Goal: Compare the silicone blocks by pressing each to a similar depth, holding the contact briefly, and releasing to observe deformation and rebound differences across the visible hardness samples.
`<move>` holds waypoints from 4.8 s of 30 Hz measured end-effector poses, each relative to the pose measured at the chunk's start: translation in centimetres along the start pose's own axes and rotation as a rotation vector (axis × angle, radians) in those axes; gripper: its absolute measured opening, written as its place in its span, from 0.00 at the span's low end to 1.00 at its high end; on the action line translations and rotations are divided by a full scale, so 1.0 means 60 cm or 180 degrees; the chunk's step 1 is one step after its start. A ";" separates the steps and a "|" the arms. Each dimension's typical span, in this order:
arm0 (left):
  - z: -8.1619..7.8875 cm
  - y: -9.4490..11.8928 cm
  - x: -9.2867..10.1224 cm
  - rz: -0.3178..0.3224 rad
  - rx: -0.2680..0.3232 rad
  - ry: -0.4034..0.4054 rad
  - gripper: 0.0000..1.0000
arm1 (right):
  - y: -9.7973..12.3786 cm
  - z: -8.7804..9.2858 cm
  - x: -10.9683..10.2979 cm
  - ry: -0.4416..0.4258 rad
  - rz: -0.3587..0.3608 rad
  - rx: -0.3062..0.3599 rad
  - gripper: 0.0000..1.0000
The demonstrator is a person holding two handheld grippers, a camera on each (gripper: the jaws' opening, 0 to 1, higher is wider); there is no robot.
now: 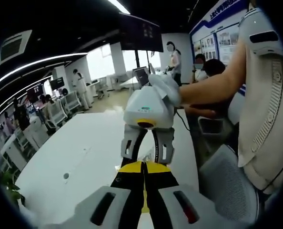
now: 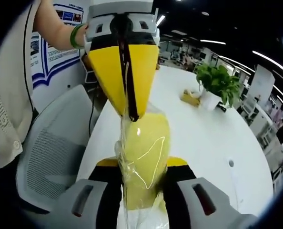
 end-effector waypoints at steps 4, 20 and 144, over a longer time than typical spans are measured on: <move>0.007 0.003 -0.007 -0.0034 -0.0019 0.0035 0.00 | 0.004 0.014 0.003 -0.0205 0.0069 -0.0108 0.36; 0.058 0.012 -0.013 -0.0081 -0.0207 0.0274 0.00 | 0.041 0.061 0.016 -0.1092 0.0659 0.0052 0.54; 0.269 0.153 -0.088 -0.1617 0.0074 0.1441 0.48 | 0.132 0.073 -0.074 -0.2138 0.1573 0.1333 0.72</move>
Point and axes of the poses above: the point that each gripper's makers call its tool centre point, and the gripper's own axes: y roughly backward along the fingers, x roughly to its right, z roughly out of its underside, the point moved 2 cm from there along y, roughly backward along the fingers, and after that the axes turned 7 degrees about x, right-handed, at the moved point
